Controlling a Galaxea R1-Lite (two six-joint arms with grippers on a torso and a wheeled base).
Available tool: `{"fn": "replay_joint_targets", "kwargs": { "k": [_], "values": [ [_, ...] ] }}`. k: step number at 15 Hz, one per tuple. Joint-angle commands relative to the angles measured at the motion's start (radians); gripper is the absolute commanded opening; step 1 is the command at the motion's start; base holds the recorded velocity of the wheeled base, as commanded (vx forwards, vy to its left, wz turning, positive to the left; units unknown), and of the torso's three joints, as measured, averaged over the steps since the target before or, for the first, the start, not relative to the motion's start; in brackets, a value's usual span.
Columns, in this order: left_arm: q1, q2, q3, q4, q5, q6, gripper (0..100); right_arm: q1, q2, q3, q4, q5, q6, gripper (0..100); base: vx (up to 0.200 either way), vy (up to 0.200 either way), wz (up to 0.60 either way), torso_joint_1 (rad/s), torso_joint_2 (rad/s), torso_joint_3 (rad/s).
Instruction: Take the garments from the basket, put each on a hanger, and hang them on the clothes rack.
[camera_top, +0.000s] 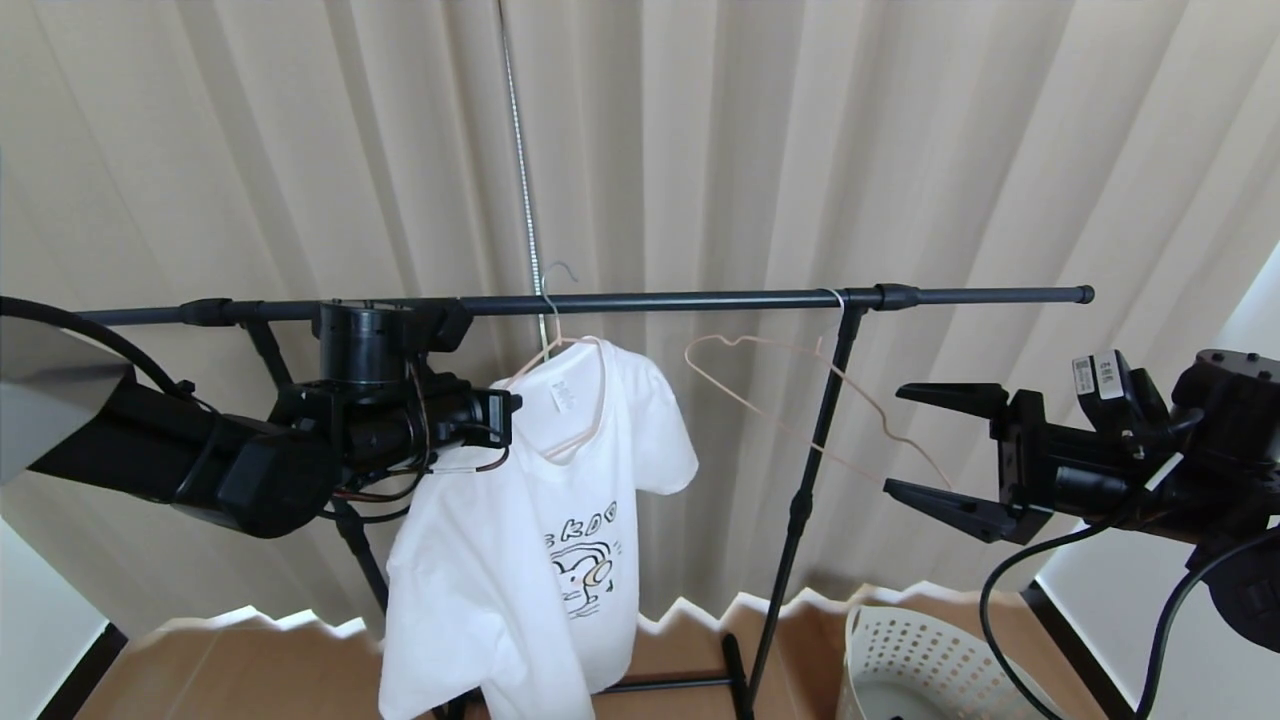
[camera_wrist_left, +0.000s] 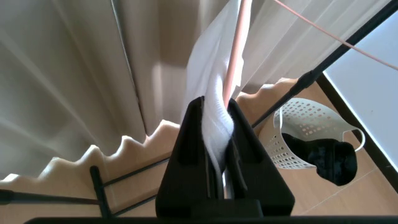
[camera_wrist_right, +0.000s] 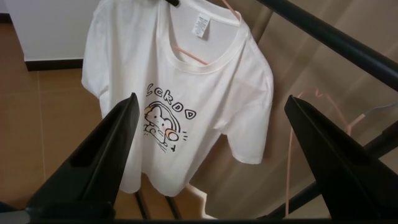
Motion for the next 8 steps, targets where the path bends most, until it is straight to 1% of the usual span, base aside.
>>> {"fn": "replay_joint_targets", "kwargs": {
  "k": [1, 8],
  "values": [
    [0.000, 0.016, -0.003, -0.001, 0.000, 0.000, 0, 0.000, 0.003, 0.000, 0.000, 0.000, -0.001, 100, 0.000, 0.000, 0.00, 0.000, 0.00, 0.000],
    [-0.002, 0.034, -0.006, -0.001, 0.000, 0.000, 0, 0.000, 0.004, 0.001, 0.000, 0.000, -0.002, 100, 0.000, 0.000, 0.00, 0.000, 0.00, 0.000]
  ]
}}
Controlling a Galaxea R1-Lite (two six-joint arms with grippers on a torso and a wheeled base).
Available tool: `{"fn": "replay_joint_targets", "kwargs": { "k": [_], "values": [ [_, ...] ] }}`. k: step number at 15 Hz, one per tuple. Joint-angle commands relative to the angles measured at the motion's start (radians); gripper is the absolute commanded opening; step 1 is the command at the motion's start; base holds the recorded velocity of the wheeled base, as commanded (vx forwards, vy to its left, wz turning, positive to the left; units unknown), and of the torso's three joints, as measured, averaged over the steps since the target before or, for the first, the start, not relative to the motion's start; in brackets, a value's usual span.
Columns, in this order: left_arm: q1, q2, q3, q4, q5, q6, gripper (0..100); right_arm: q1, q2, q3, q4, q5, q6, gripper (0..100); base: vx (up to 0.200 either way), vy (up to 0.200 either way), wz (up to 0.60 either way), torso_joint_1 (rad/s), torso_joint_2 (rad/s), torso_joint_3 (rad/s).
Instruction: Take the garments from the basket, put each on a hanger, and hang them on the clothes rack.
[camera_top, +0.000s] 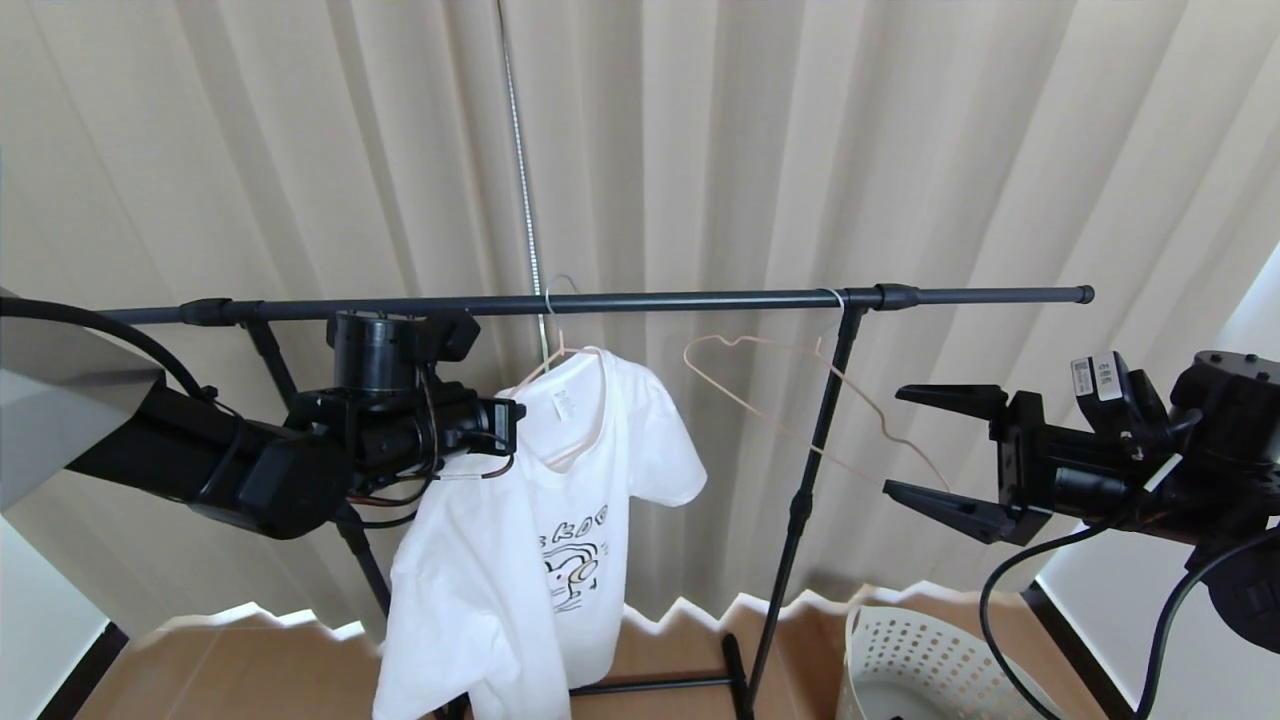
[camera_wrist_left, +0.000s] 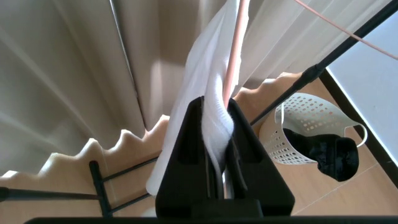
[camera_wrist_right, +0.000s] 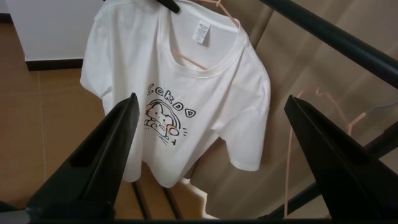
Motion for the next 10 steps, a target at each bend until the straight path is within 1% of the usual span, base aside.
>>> {"fn": "replay_joint_targets", "kwargs": {
  "k": [1, 10],
  "values": [
    [0.001, 0.005, 0.001, -0.001, 0.000, 0.001, 0, 0.000, 0.002, 0.000, 0.000, 0.000, -0.001, 100, 0.000, 0.000, 0.00, 0.000, 0.00, 0.000],
    [-0.002, 0.036, -0.014, -0.001, 0.000, 0.003, 0, 0.000, 0.002, -0.002, 0.000, 0.000, 0.000, 100, 0.000, 0.000, 0.00, 0.000, 0.00, 0.000]
  ]
}}
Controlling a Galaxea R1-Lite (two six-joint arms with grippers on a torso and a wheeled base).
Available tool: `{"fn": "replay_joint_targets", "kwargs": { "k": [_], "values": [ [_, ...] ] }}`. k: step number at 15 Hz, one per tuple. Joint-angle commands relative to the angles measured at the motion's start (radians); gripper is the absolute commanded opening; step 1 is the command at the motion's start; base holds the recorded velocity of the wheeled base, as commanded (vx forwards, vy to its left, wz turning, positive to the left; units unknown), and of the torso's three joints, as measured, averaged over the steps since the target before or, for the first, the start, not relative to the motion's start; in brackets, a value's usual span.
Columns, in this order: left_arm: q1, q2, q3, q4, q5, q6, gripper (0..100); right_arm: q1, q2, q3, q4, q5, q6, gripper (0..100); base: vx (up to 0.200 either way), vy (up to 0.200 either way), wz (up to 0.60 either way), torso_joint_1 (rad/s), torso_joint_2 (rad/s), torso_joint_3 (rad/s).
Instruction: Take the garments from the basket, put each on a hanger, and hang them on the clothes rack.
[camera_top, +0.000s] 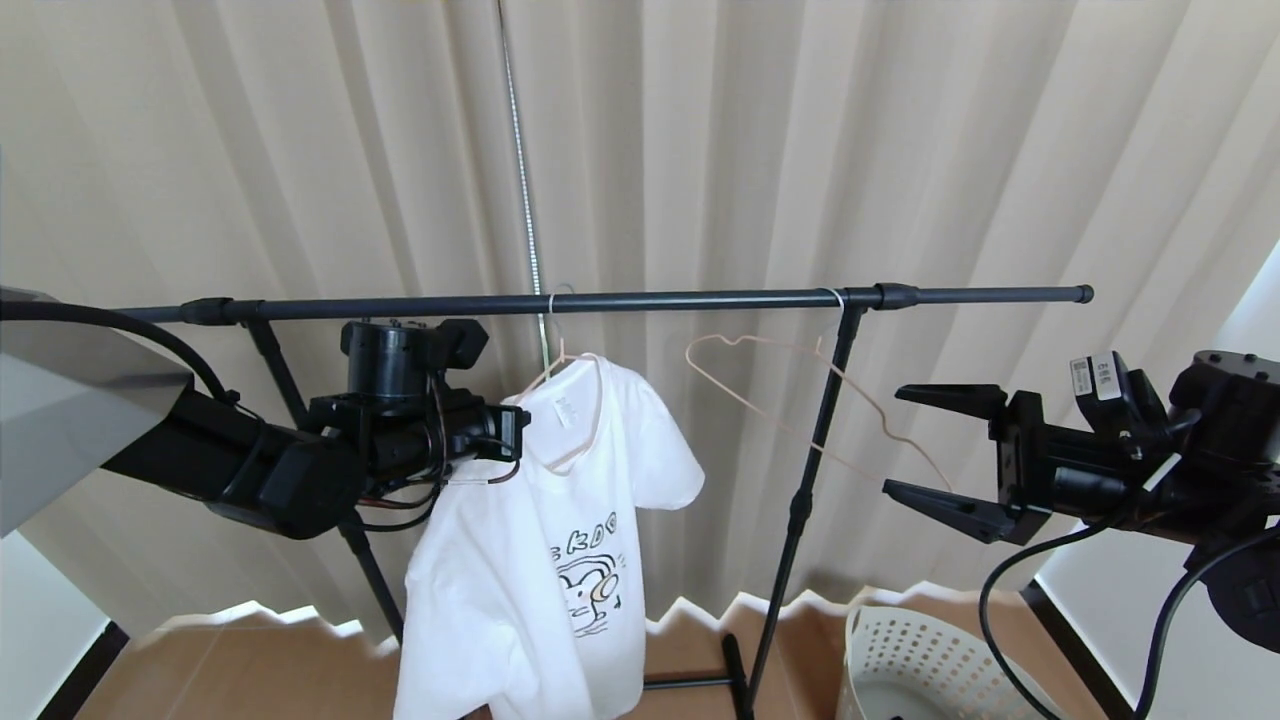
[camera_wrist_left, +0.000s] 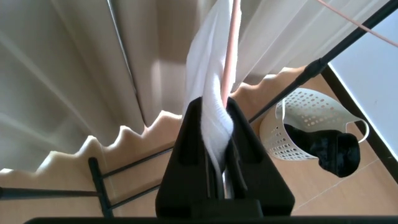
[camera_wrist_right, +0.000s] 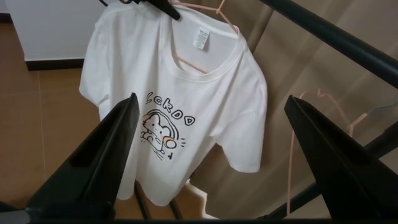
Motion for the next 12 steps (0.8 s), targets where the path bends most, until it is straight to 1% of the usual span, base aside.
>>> {"fn": "replay_joint_targets", "kwargs": {
  "k": [1, 5, 7, 9, 10, 11, 12],
  "values": [
    [0.000, -0.001, 0.000, 0.000, -0.001, 0.000, 100, 0.000, 0.000, 0.000, 0.000, 0.000, 0.000, 100, 0.000, 0.000, 0.00, 0.000, 0.00, 0.000],
    [0.000, -0.018, 0.006, 0.000, 0.005, 0.000, 100, 0.000, 0.000, 0.000, -0.001, 0.000, 0.000, 100, 0.000, 0.000, 0.00, 0.000, 0.00, 0.000],
    [-0.001, -0.082, 0.034, 0.000, 0.027, 0.000, 100, 0.000, -0.003, 0.002, -0.001, 0.000, 0.000, 100, 0.000, 0.000, 0.00, 0.000, 0.00, 0.000],
    [-0.001, -0.217, 0.095, 0.011, 0.028, 0.001, 100, 0.003, -0.018, 0.014, -0.001, 0.000, -0.002, 100, 0.000, 0.000, 0.00, 0.000, 0.00, 0.000],
    [-0.001, -0.279, 0.129, 0.012, 0.028, 0.001, 100, 0.023, -0.035, 0.026, -0.001, -0.001, -0.003, 100, 0.000, 0.000, 0.00, 0.000, 0.00, 0.000],
    [-0.001, -0.392, 0.198, 0.026, 0.028, 0.003, 100, 0.072, -0.069, 0.051, -0.001, -0.012, -0.005, 100, 0.000, 0.000, 0.00, 0.000, 0.00, 0.000],
    [0.000, -0.522, 0.269, 0.066, 0.028, 0.009, 100, 0.111, -0.127, 0.080, 0.003, -0.069, -0.003, 100, 0.000, 0.000, 0.00, 0.000, 0.00, 0.000]
  ]
}}
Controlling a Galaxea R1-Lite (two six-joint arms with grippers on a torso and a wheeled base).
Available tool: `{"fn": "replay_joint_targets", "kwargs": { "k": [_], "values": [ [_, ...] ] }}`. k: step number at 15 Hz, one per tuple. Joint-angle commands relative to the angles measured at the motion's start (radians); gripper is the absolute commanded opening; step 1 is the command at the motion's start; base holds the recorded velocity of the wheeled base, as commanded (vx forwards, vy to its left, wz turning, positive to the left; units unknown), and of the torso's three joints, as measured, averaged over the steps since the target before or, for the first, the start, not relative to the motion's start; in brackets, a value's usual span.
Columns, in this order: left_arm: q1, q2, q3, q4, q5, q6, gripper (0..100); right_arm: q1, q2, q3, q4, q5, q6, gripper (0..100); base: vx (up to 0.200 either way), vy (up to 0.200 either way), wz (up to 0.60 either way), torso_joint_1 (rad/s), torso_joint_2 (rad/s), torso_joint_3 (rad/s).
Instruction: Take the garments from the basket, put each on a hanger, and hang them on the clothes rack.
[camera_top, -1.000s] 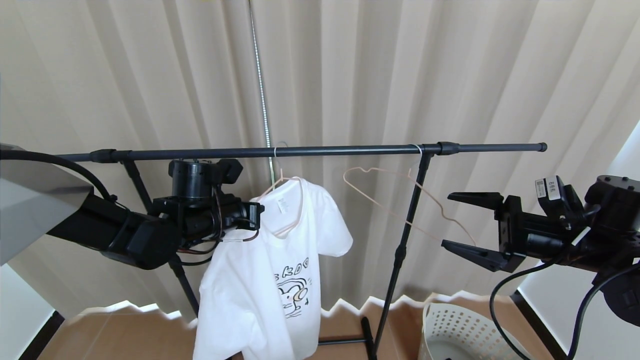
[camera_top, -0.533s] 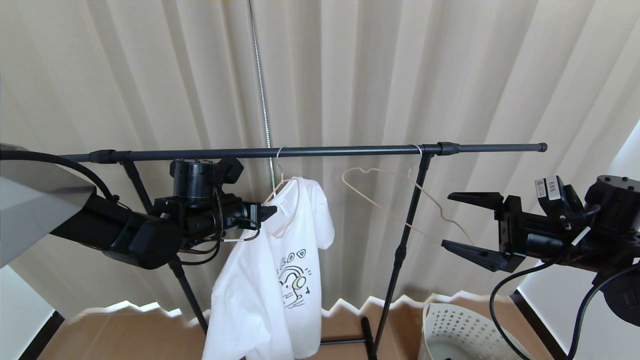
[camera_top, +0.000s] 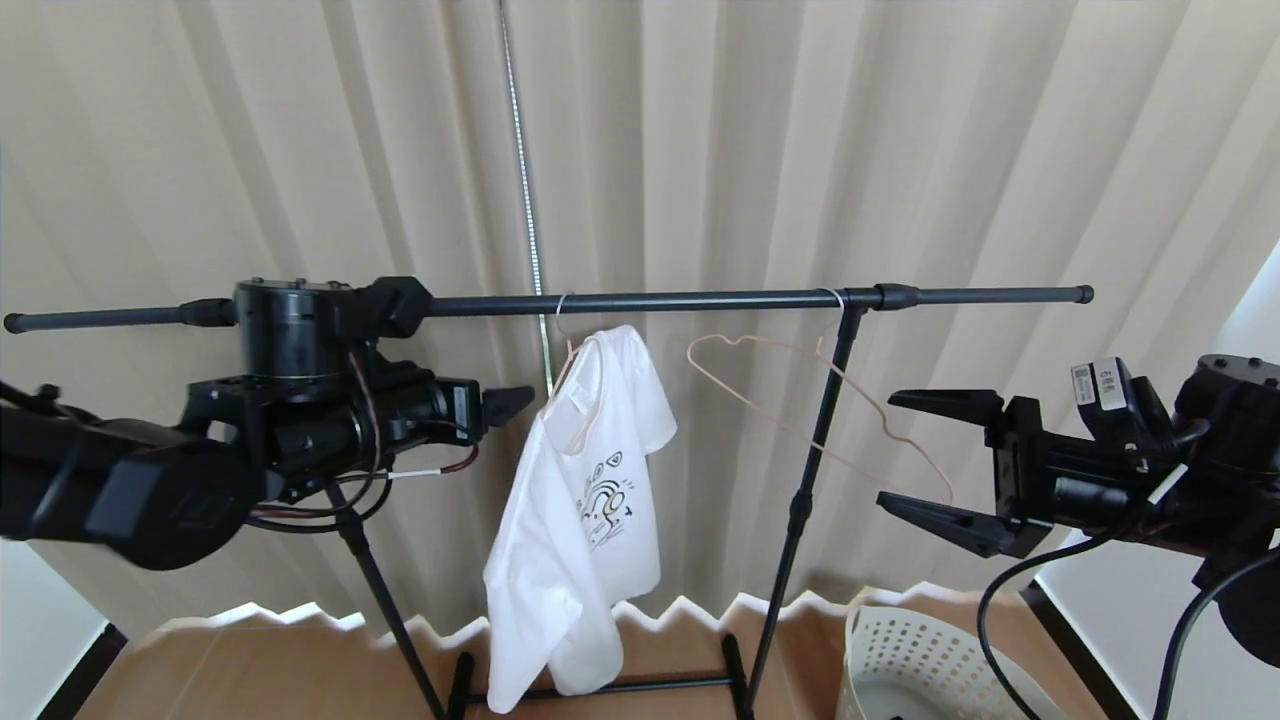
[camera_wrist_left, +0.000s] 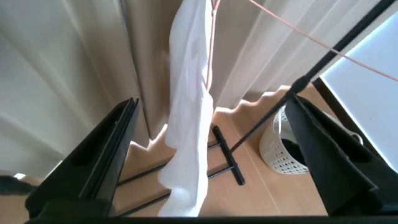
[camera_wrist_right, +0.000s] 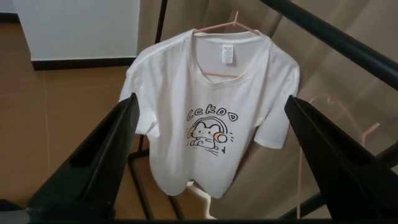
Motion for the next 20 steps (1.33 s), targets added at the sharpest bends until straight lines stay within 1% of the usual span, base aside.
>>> {"fn": "replay_joint_targets", "kwargs": {
  "k": [1, 2, 3, 4, 5, 6, 7, 8, 10, 11, 12, 13, 14, 15, 16, 17, 18, 19, 20],
  "values": [
    [0.006, -0.400, 0.187, 0.110, 0.001, 0.027, 100, 0.092, -0.135, 0.047, 0.012, -0.176, 0.001, 100, 0.000, 0.000, 0.00, 0.000, 0.00, 0.000],
    [0.009, -0.450, 0.201, 0.143, 0.001, 0.039, 100, 0.108, -0.158, 0.049, 0.015, -0.249, 0.004, 100, 0.000, 0.000, 0.00, 0.000, 0.00, 0.000],
    [0.032, -0.576, 0.226, 0.245, 0.001, 0.079, 100, 0.140, -0.217, 0.047, 0.017, -0.433, 0.047, 100, 0.000, 0.000, 0.00, 0.000, 0.00, 0.000],
    [0.064, -0.682, 0.256, 0.331, 0.001, 0.145, 100, 0.177, -0.276, 0.045, 0.050, -0.555, 0.115, 100, 0.000, 0.000, 0.00, 0.000, 0.00, 0.000],
    [0.077, -0.779, 0.308, 0.364, 0.001, 0.219, 100, 0.198, -0.379, 0.049, 0.193, -0.649, 0.118, 100, 0.000, 0.000, 0.00, 0.000, 0.00, 0.000],
    [0.077, -0.812, 0.338, 0.366, -0.001, 0.236, 100, 0.203, -0.433, 0.049, 0.273, -0.686, 0.118, 100, 0.000, 0.000, 0.00, 0.000, 0.00, 0.000],
    [0.077, -0.877, 0.411, 0.364, -0.002, 0.248, 100, 0.221, -0.566, 0.036, 0.491, -0.758, 0.121, 100, 0.000, 0.000, 0.00, 0.000, 0.00, 0.000],
    [0.077, -0.929, 0.497, 0.363, -0.002, 0.249, 100, 0.240, -0.718, 0.030, 0.690, -0.804, 0.124, 100, 0.000, 0.000, 0.00, 0.000, 0.00, 0.000],
    [0.077, -0.984, 0.578, 0.357, -0.002, 0.246, 100, 0.241, -0.869, 0.079, 0.830, -0.808, 0.127, 100, 0.000, 0.000, 0.00, 0.000, 0.00, 0.000],
    [0.077, -1.042, 0.634, 0.320, -0.001, 0.242, 100, 0.241, -0.964, 0.148, 0.876, -0.812, 0.127, 100, 0.000, 0.000, 0.00, 0.000, 0.00, 0.000],
    [0.077, -1.102, 0.683, 0.281, -0.001, 0.242, 100, 0.236, -1.054, 0.234, 0.893, -0.822, 0.127, 100, 0.000, 0.000, 0.00, 0.000, 0.00, 0.000],
    [0.078, -1.147, 0.715, 0.271, 0.001, 0.243, 100, 0.232, -1.109, 0.288, 0.894, -0.838, 0.126, 100, 0.000, 0.000, 0.00, 0.000, 0.00, 0.000],
    [0.078, -1.243, 0.761, 0.274, 0.001, 0.248, 100, 0.227, -1.218, 0.375, 0.899, -0.882, 0.126, 100, 0.000, 0.000, 0.00, 0.000, 0.00, 0.000],
    [0.083, -1.288, 0.782, 0.281, 0.004, 0.248, 100, 0.223, -1.289, 0.421, 0.900, -0.914, 0.126, 100, 0.000, 0.000, 0.00, 0.000, 0.00, 0.000],
    [0.094, -1.319, 0.802, 0.298, 0.016, 0.248, 100, 0.221, -1.329, 0.454, 0.919, -0.931, 0.126, 100, 0.000, 0.000, 0.00, 0.000, 0.00, 0.000],
    [0.112, -1.357, 0.833, 0.315, 0.021, 0.248, 100, 0.213, -1.366, 0.472, 0.974, -0.948, 0.126, 100, 0.000, 0.000, 0.00, 0.000, 0.00, 0.000],
    [0.117, -1.384, 0.856, 0.327, 0.019, 0.248, 100, 0.204, -1.405, 0.475, 1.018, -0.954, 0.126, 100, 0.000, 0.000, 0.00, 0.000, 0.00, 0.000],
    [0.117, -1.384, 0.856, 0.327, 0.019, 0.248, 100, 0.204, -1.405, 0.475, 1.018, -0.954, 0.126, 100, 0.000, 0.000, 0.00, 0.000, 0.00, 0.000],
    [0.117, -1.427, 0.876, 0.355, 0.021, 0.248, 100, 0.189, -1.479, 0.477, 1.084, -0.954, 0.126, 100, 0.000, 0.000, 0.00, 0.000, 0.00, 0.000]
  ]
}}
